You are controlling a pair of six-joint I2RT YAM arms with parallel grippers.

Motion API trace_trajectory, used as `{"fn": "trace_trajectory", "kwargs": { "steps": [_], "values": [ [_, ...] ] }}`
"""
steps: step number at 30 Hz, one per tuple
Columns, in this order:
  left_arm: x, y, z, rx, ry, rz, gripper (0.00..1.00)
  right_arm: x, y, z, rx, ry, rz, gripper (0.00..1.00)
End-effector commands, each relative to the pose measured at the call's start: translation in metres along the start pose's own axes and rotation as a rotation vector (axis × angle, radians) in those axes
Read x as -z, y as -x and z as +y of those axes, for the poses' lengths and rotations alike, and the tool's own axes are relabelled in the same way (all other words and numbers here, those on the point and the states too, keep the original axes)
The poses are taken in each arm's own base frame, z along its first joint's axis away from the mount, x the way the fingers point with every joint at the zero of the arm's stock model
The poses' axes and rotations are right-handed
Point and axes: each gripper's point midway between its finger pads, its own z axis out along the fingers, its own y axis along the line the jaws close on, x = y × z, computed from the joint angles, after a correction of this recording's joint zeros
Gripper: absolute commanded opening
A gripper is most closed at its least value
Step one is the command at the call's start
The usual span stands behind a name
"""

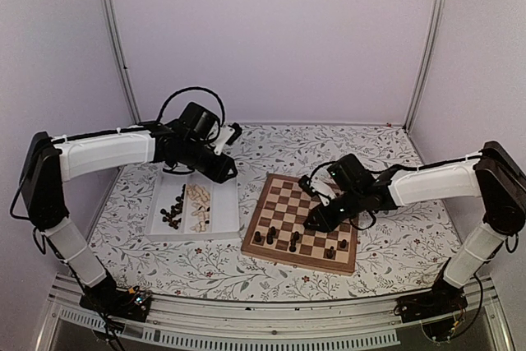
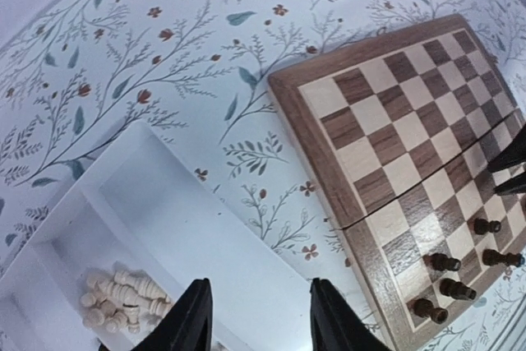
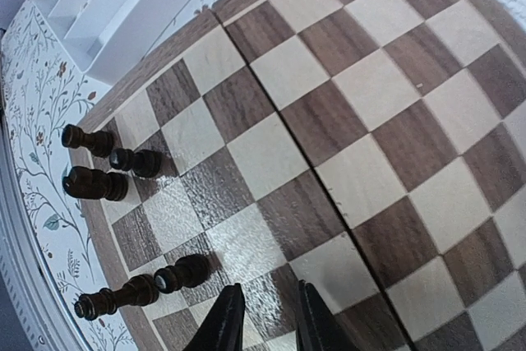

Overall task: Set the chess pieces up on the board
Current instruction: Adjust the chess piece on the chessboard, then pick up the chess piece from the storage box.

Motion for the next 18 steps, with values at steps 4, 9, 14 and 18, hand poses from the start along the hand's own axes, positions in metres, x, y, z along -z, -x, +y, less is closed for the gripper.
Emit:
{"fn": "trace_trajectory", "kwargs": {
  "steps": [4, 9, 14, 18],
  "values": [
    [0.053, -0.06, 0.079, 0.247, 0.279, 0.057, 0.5, 0.051, 0.027, -0.017, -0.027, -0.148, -0.171, 0.29],
    [0.063, -0.098, 0.115, 0.426, 0.275, 0.063, 0.51, 0.064, 0.029, -0.019, -0.02, -0.167, -0.223, 0.31],
    [0.047, -0.124, 0.122, 0.527, 0.236, 0.128, 0.46, 0.065, 0.029, -0.018, -0.008, -0.169, -0.225, 0.32],
    [0.031, -0.132, 0.125, 0.554, 0.232, 0.157, 0.44, 0.066, 0.026, -0.019, -0.01, -0.168, -0.233, 0.32]
  ]
}}
